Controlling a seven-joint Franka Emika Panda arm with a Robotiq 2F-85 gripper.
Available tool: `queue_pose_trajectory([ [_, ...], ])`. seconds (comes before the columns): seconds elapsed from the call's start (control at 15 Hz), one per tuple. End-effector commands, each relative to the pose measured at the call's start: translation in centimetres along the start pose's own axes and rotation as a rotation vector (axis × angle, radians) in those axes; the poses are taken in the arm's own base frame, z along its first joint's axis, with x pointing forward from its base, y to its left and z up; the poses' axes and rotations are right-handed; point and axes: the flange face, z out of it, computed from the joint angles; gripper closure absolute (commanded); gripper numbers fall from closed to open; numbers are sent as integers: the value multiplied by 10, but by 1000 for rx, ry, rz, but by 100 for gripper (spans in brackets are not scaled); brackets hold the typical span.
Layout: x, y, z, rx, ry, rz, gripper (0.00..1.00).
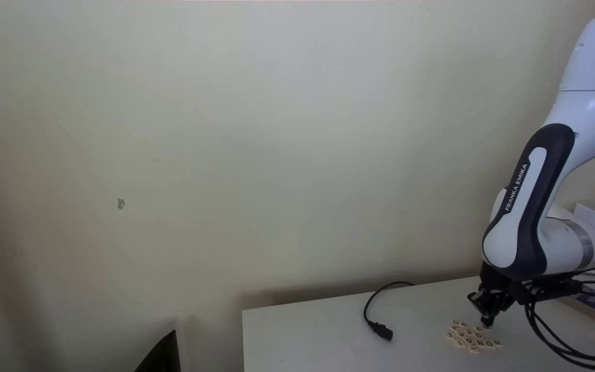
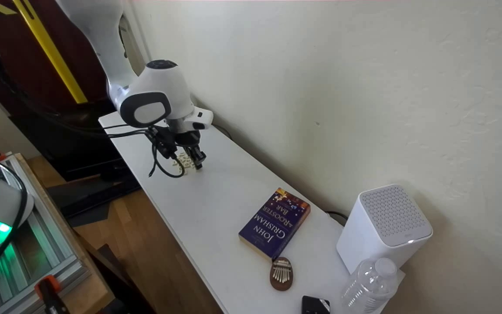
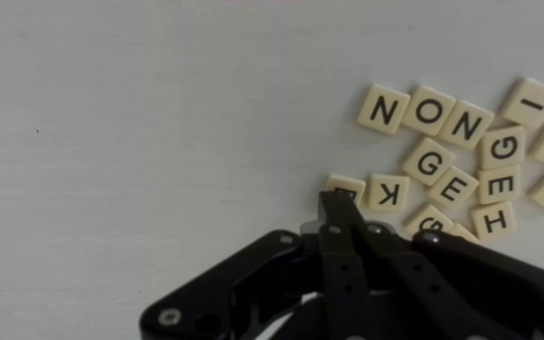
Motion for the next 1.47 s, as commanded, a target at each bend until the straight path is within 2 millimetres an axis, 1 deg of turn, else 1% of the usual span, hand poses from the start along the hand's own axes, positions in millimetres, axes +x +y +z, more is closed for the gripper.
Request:
queue_pose_trajectory([
  [0.0, -2, -2, 10, -2, 3, -62, 100],
  [0.27, -3, 3, 13, -19, 1, -27, 100],
  [0.6, -4, 11, 17, -39, -11, 97, 100],
  [1.0, -3, 6, 18, -17, -64, 286, 100],
  [1.4, 2, 2, 18, 27, -123, 398, 100],
])
